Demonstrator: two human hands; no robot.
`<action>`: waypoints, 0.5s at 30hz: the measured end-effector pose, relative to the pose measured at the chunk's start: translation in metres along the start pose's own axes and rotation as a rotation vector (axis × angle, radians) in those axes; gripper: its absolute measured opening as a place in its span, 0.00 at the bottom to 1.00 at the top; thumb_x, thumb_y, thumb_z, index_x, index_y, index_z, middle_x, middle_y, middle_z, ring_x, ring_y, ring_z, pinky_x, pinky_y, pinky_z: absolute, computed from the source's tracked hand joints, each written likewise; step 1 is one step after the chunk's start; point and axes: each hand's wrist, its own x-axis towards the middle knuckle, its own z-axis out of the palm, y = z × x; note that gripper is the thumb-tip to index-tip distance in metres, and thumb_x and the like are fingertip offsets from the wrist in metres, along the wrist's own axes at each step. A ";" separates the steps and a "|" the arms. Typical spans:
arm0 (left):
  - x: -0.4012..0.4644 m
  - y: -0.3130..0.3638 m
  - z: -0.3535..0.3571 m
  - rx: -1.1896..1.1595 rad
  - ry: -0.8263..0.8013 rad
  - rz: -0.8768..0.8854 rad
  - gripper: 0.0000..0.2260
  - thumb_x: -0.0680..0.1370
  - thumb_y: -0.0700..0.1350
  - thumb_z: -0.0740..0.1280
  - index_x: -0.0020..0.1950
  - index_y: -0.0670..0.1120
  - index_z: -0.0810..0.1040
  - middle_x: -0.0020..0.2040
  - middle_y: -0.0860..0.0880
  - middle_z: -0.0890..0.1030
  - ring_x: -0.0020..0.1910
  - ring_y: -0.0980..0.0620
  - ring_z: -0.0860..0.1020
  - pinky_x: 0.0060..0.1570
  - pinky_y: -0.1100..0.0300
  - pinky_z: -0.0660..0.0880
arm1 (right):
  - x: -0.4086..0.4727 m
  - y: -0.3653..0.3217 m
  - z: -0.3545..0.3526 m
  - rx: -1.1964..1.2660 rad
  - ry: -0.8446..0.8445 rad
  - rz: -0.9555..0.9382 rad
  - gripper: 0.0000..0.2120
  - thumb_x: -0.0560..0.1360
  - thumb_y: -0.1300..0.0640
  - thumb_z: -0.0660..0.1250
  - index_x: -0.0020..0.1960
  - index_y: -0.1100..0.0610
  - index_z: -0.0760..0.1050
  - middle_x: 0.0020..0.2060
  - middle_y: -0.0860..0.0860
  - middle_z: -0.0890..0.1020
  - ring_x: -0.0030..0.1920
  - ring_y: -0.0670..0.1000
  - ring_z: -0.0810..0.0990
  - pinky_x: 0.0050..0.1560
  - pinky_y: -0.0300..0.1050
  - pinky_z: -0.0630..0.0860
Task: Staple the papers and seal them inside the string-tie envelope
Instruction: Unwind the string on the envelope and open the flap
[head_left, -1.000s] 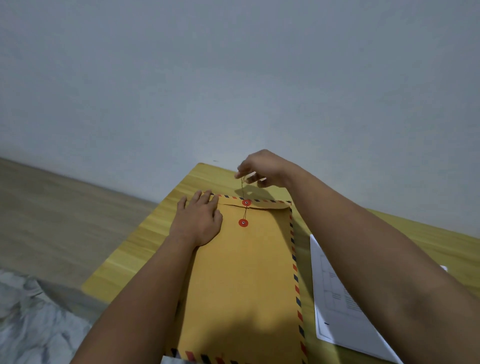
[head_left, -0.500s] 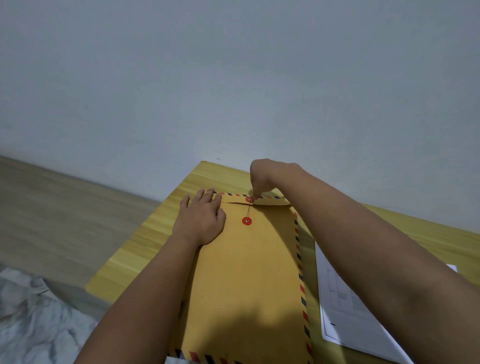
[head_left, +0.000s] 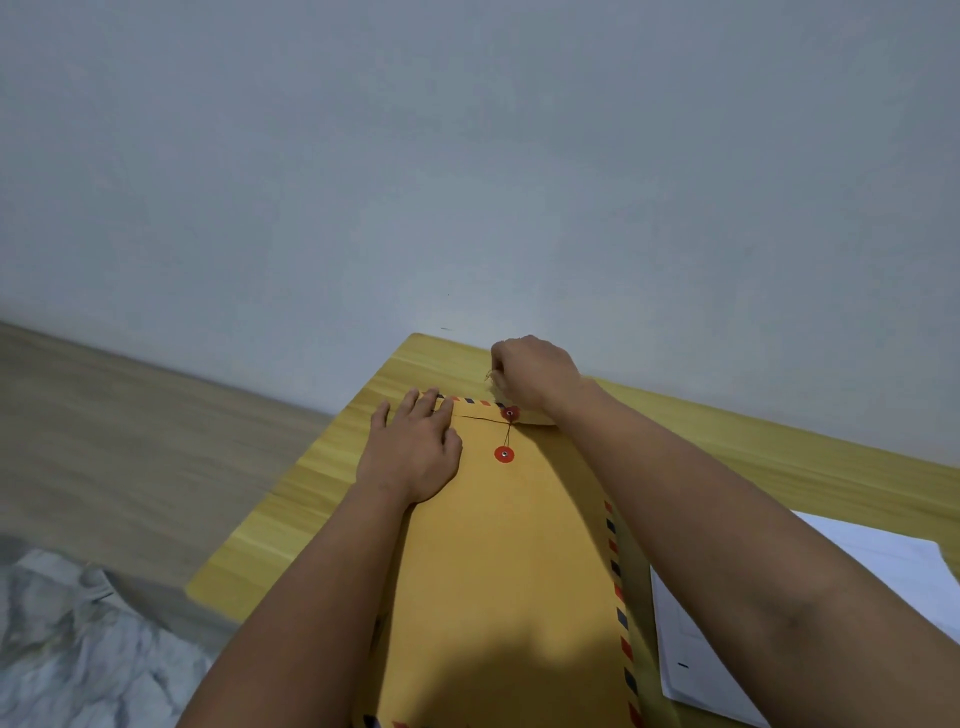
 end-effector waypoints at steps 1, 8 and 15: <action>0.000 0.000 0.000 -0.003 -0.001 0.000 0.26 0.83 0.54 0.48 0.81 0.53 0.58 0.83 0.50 0.57 0.82 0.50 0.50 0.79 0.42 0.46 | -0.002 0.002 -0.001 0.030 0.035 0.041 0.08 0.84 0.55 0.63 0.58 0.55 0.79 0.52 0.52 0.83 0.52 0.56 0.81 0.47 0.50 0.78; 0.001 -0.001 0.000 0.004 -0.005 -0.005 0.26 0.83 0.55 0.48 0.82 0.53 0.58 0.83 0.50 0.56 0.82 0.50 0.51 0.79 0.42 0.47 | -0.026 0.022 -0.027 1.023 0.019 0.473 0.07 0.79 0.57 0.65 0.45 0.55 0.68 0.44 0.52 0.89 0.37 0.51 0.79 0.32 0.44 0.70; 0.001 0.001 -0.002 -0.002 -0.013 -0.015 0.26 0.83 0.55 0.48 0.82 0.53 0.58 0.83 0.50 0.56 0.82 0.50 0.51 0.78 0.42 0.47 | -0.052 0.038 -0.034 0.765 -0.175 0.209 0.09 0.79 0.55 0.72 0.45 0.60 0.79 0.47 0.54 0.85 0.37 0.48 0.79 0.36 0.42 0.73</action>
